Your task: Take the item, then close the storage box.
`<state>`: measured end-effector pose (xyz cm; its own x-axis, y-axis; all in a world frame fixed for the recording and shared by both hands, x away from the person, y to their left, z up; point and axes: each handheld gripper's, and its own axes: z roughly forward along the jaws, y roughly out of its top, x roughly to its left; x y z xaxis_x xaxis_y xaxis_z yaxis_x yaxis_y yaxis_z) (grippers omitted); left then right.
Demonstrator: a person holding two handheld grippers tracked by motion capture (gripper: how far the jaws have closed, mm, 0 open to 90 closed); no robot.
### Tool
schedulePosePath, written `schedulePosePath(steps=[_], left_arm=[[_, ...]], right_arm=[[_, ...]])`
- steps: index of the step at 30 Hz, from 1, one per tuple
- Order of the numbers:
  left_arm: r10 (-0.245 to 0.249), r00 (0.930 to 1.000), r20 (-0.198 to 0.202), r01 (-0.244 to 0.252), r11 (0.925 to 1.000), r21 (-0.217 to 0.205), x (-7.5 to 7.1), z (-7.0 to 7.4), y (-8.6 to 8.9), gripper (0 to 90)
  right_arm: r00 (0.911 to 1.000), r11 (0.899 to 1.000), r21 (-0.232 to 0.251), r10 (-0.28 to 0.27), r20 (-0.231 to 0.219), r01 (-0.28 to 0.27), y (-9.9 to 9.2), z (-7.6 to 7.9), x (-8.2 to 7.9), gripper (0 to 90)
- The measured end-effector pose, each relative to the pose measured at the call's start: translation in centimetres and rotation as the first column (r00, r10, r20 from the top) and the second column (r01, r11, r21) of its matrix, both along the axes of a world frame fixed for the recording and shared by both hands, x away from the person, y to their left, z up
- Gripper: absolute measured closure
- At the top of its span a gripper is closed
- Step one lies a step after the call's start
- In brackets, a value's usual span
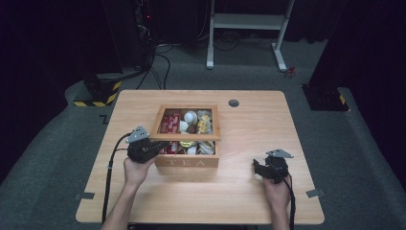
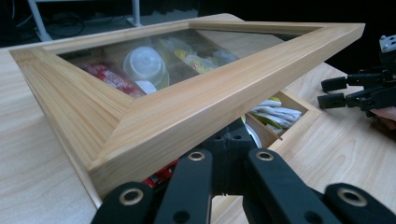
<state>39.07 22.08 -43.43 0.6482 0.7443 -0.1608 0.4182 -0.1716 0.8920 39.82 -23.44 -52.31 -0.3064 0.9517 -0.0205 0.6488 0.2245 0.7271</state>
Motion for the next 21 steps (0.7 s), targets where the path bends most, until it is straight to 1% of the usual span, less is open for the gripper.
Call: schedulePosePath(steps=[1,3,4,5,6,10,13,15,17,20,21], left_arm=[[0.001,1.0,-0.004,-0.001,1.0,-0.008,0.0,0.1,0.0,90.0],[-0.001,1.0,-0.008,0.001,1.0,-0.01,0.1,0.2,-0.1,90.0],[-0.001,1.0,-0.007,0.001,1.0,-0.004,0.1,0.4,-0.1,90.0],[-0.003,1.0,-0.002,0.003,1.0,-0.001,0.1,0.5,-0.1,90.0],[-0.007,1.0,-0.001,0.007,1.0,-0.004,0.1,0.5,-0.1,90.0],[-0.014,0.9999,-0.001,0.014,0.9999,-0.008,0.4,0.7,0.0,90.0],[-0.015,0.9999,-0.001,0.015,0.9999,-0.004,0.4,0.9,-0.1,90.0],[-0.017,0.9998,0.009,0.017,0.9999,0.001,0.6,1.2,0.0,90.0],[-0.016,0.9998,0.011,0.016,0.9999,-0.002,0.7,1.3,0.0,90.0],[-0.019,0.9994,0.029,0.019,0.9998,-0.01,0.8,1.5,0.0,90.0],[-0.02,0.9993,0.031,0.021,0.9997,-0.01,0.9,1.6,0.0,90.0]], right_arm=[[1.0,1.0,0.002,-0.001,-0.001,0.001,0.0,0.0,0.0,30.5],[1.0,1.0,0.003,-0.002,-0.003,0.002,0.0,0.0,0.0,30.5],[1.0,1.0,0.003,-0.002,-0.003,0.002,0.0,0.0,0.0,30.5],[1.0,1.0,0.002,0.0,-0.002,0.0,0.0,0.0,0.0,29.6],[0.9997,1.0,0.0,0.021,-0.007,-0.021,0.1,0.0,0.0,25.1],[0.9997,1.0,0.001,0.021,-0.013,-0.021,0.3,0.0,0.0,23.1],[0.9998,1.0,-0.001,0.017,-0.012,-0.017,0.3,0.0,0.0,22.9],[0.9998,1.0,0.0,0.018,-0.013,-0.018,0.3,0.0,0.0,22.8],[0.9997,1.0,0.001,0.019,-0.013,-0.019,0.3,0.0,0.0,22.8],[0.9995,1.0,0.003,0.029,-0.011,-0.029,0.3,0.0,0.0,25.1],[0.9997,1.0,0.007,0.022,-0.009,-0.022,0.4,0.0,-0.1,28.9]])
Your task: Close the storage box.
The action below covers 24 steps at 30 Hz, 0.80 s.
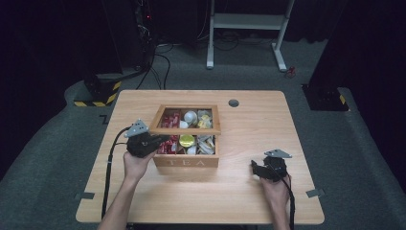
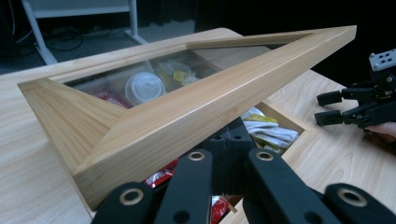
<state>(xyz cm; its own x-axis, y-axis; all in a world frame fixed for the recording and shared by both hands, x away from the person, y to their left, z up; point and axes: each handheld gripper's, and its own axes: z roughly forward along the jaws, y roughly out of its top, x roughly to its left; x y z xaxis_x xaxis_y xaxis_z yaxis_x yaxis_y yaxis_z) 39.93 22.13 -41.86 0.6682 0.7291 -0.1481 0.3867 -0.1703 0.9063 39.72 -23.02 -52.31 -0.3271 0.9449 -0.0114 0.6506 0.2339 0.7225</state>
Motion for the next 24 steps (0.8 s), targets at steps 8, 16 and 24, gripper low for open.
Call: schedulePosePath(steps=[8,16,24], left_arm=[[0.004,0.9997,0.025,-0.004,0.9998,-0.022,0.5,0.0,0.2,90.0],[0.002,0.9998,0.02,-0.001,0.9996,-0.028,1.0,0.7,0.3,90.0],[-0.003,0.9999,0.013,0.003,0.9994,-0.034,1.1,0.9,0.3,90.0]], right_arm=[[0.9998,0.999,0.027,0.017,0.012,-0.017,0.6,0.2,-0.3,43.4],[0.9866,0.982,0.12,0.136,0.09,-0.146,2.9,1.2,-1.5,48.9],[0.9506,0.954,0.088,0.273,0.148,-0.287,6.2,3.6,-2.0,50.6]])
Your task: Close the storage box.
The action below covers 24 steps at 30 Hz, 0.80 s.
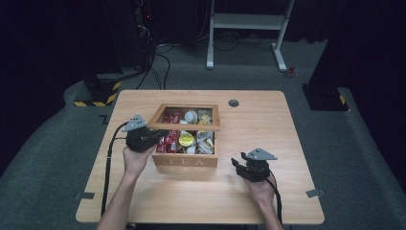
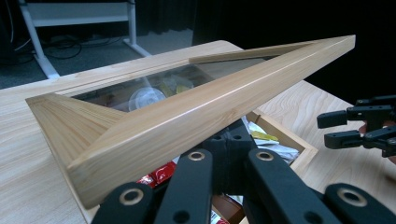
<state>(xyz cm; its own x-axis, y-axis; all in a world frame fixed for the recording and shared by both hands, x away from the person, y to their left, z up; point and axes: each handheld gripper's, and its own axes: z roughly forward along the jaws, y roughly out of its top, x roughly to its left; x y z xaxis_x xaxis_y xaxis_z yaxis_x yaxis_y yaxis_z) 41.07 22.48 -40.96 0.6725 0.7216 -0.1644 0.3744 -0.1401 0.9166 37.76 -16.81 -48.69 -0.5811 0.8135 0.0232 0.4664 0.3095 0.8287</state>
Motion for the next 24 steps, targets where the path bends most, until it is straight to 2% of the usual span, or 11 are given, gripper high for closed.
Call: schedulePosePath(steps=[3,8,9,14,17,21,24], left_arm=[[0.001,1.0,0.001,-0.001,0.9999,0.016,0.2,0.4,0.0,90.0],[0.001,1.0,0.001,-0.001,0.9997,0.023,0.5,0.9,-0.1,90.0],[0.004,1.0,0.0,-0.004,0.9997,0.026,0.6,1.1,-0.1,90.0],[0.003,1.0,-0.004,-0.003,0.9996,0.03,1.0,1.7,-0.1,90.0],[0.001,1.0,-0.005,-0.001,0.9997,0.026,1.1,1.8,-0.1,90.0],[0.003,1.0,-0.005,-0.003,0.9993,0.038,1.3,2.0,-0.2,90.0],[0.007,0.9999,-0.007,-0.007,0.9991,0.042,1.4,2.3,-0.3,90.0]], right_arm=[[0.9991,0.998,0.045,0.039,0.019,-0.04,1.2,1.0,0.3,47.9],[0.9959,0.995,0.049,0.084,0.032,-0.086,2.9,1.8,0.8,45.2],[0.994,0.993,0.058,0.104,0.033,-0.106,3.6,2.2,1.1,44.9],[0.99,0.987,0.084,0.133,0.046,-0.136,5.2,3.1,1.7,44.9],[0.9886,0.984,0.096,0.144,0.044,-0.147,5.9,3.2,2.0,44.5],[0.9825,0.98,0.078,0.181,0.043,-0.184,7.7,3.2,2.7,43.7],[0.9797,0.976,0.086,0.194,0.051,-0.198,8.4,3.2,3.0,43.2]])
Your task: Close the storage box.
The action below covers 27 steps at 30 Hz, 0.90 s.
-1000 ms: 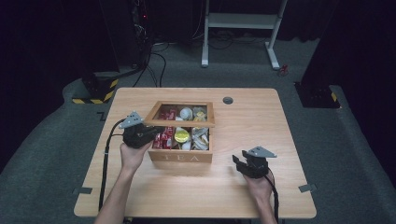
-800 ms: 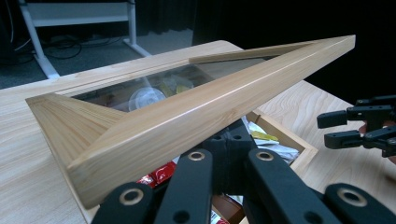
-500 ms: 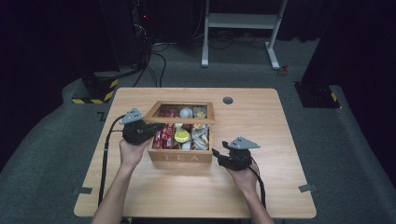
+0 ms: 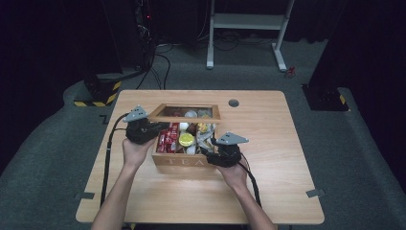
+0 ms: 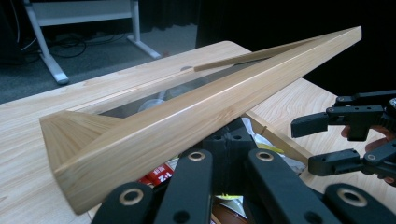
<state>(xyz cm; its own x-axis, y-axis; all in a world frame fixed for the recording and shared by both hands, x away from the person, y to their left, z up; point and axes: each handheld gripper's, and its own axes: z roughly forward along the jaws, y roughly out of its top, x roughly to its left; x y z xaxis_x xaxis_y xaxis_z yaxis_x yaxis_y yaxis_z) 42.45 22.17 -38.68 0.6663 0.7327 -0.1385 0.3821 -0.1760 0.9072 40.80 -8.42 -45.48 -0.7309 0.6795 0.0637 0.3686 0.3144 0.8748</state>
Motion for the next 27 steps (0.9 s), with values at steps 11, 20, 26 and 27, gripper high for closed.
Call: schedulePosePath(steps=[11,20,26,27], left_arm=[[-0.003,1.0,0.005,0.003,1.0,-0.002,0.3,0.3,0.0,90.0],[-0.002,1.0,0.001,0.002,0.9999,-0.012,0.7,0.8,0.0,90.0],[-0.002,1.0,-0.005,0.002,0.9996,-0.027,1.2,1.1,-0.2,90.0],[-0.002,1.0,-0.005,0.002,0.9996,-0.027,1.2,1.1,-0.2,90.0]], right_arm=[[0.9999,1.0,0.006,0.006,-0.012,-0.006,1.4,0.0,0.9,37.5],[0.9998,1.0,-0.003,0.015,-0.015,-0.015,2.8,0.2,1.6,37.5],[0.9993,0.999,-0.024,0.026,-0.028,-0.027,4.3,0.3,2.1,36.0],[0.9992,0.999,-0.029,0.027,-0.03,-0.028,4.5,0.3,2.2,35.8]])
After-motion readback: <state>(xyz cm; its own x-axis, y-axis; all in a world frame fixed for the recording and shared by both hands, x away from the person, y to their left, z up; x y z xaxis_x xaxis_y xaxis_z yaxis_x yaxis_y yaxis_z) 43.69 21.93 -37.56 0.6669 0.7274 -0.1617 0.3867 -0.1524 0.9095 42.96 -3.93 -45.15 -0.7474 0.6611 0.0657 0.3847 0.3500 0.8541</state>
